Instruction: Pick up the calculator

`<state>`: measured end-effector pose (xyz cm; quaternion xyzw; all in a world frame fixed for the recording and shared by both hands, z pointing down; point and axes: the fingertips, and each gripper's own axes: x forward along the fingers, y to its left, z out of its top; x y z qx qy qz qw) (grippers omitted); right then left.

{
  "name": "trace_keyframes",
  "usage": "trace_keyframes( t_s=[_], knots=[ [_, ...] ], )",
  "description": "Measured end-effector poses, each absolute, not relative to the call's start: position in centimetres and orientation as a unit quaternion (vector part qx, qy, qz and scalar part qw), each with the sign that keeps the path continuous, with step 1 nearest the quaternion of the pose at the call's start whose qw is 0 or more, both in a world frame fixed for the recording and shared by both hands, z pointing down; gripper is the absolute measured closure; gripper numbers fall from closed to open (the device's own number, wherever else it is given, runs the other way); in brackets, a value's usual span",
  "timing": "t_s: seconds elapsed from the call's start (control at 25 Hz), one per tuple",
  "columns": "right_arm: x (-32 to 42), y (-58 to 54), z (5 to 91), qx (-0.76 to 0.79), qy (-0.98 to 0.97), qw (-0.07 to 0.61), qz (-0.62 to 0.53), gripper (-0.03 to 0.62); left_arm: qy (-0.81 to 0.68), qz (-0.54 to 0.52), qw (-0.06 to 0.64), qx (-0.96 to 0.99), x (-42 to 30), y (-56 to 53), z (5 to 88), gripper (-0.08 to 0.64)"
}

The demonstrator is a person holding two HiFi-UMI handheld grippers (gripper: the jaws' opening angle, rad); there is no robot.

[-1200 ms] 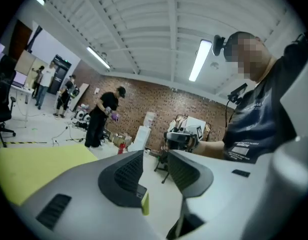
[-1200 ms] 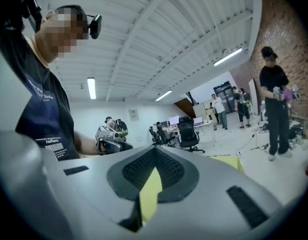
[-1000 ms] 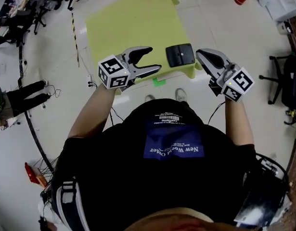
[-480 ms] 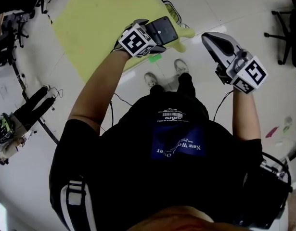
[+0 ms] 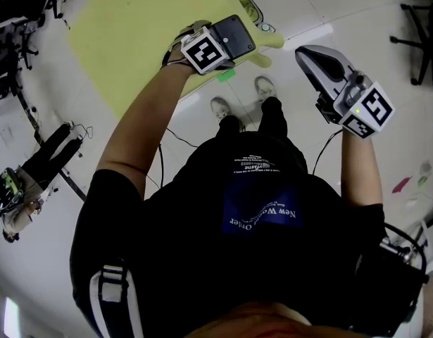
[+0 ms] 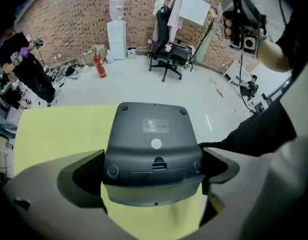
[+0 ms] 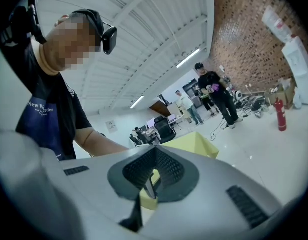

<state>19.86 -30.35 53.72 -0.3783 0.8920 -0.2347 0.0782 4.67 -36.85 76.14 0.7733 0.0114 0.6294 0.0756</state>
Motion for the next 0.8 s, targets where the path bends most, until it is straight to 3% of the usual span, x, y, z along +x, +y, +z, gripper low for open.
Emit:
trace_keyframes(
  t_s=[0.8],
  knots=[
    [19.4,-29.4,52.9,-0.378,0.892,0.082,-0.236,0.606,-0.009,0.576,0.092,0.812,4.7,-37.7,75.2,-0.029]
  ],
)
